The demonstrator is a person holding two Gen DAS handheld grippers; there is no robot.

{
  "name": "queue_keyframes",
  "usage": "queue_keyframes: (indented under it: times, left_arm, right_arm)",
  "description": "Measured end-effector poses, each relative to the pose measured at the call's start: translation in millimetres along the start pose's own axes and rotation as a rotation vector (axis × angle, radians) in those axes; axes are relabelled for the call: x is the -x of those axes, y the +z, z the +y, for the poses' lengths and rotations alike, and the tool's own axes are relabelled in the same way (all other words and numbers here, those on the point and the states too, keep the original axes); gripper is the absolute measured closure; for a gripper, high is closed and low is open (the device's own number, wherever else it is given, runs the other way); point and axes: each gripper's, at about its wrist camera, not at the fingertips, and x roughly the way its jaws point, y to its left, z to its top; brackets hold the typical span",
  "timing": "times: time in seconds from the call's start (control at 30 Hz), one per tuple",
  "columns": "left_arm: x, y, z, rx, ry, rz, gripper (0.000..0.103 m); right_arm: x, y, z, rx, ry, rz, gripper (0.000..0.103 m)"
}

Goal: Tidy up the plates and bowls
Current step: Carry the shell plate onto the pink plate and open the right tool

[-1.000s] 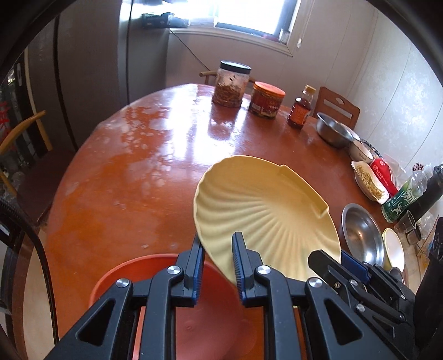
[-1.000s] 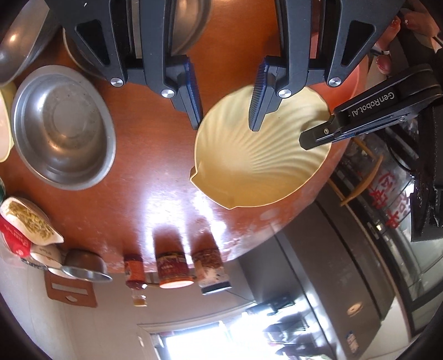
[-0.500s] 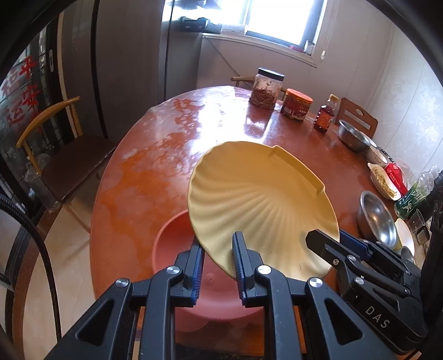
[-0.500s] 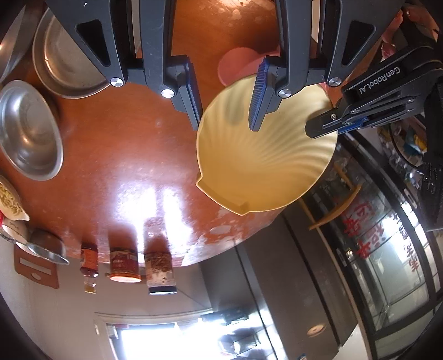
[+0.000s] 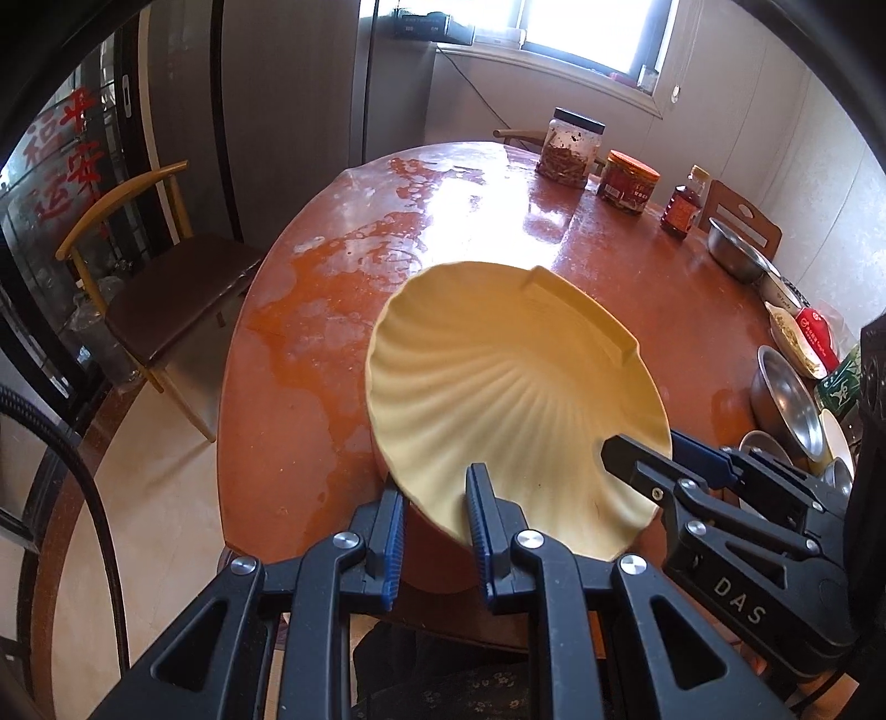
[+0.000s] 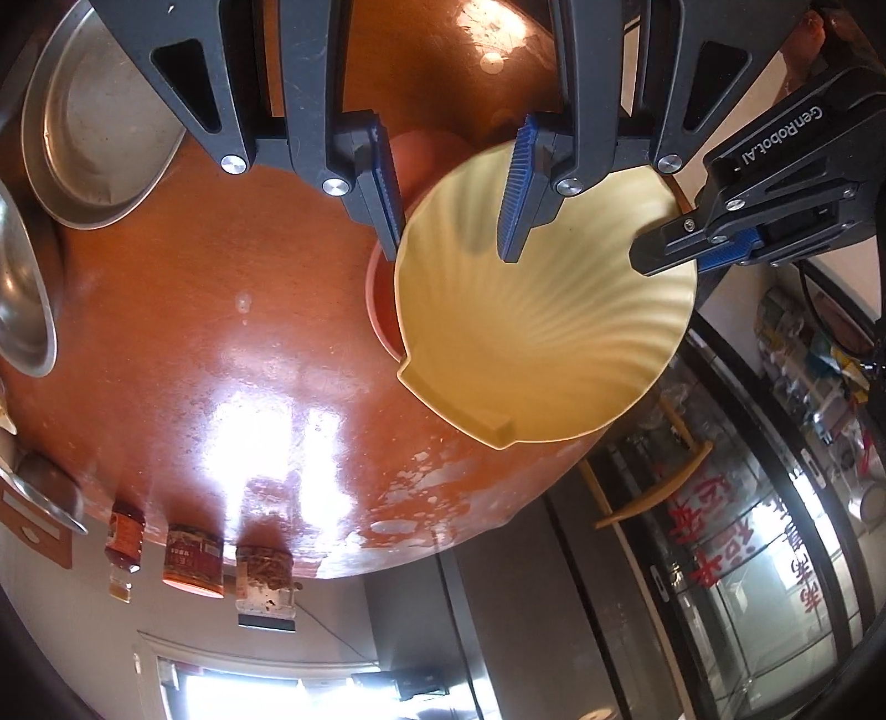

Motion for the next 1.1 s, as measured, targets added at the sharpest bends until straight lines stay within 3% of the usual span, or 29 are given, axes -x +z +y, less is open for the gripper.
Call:
queue_keyframes:
  times: [1.1]
  left_arm:
    - [-8.4, -1.1, -0.5, -0.03, 0.003, 0.032, 0.081]
  right_arm:
    - [-11.3, 0.4, -3.2, 0.004, -0.046, 0.016, 0.067]
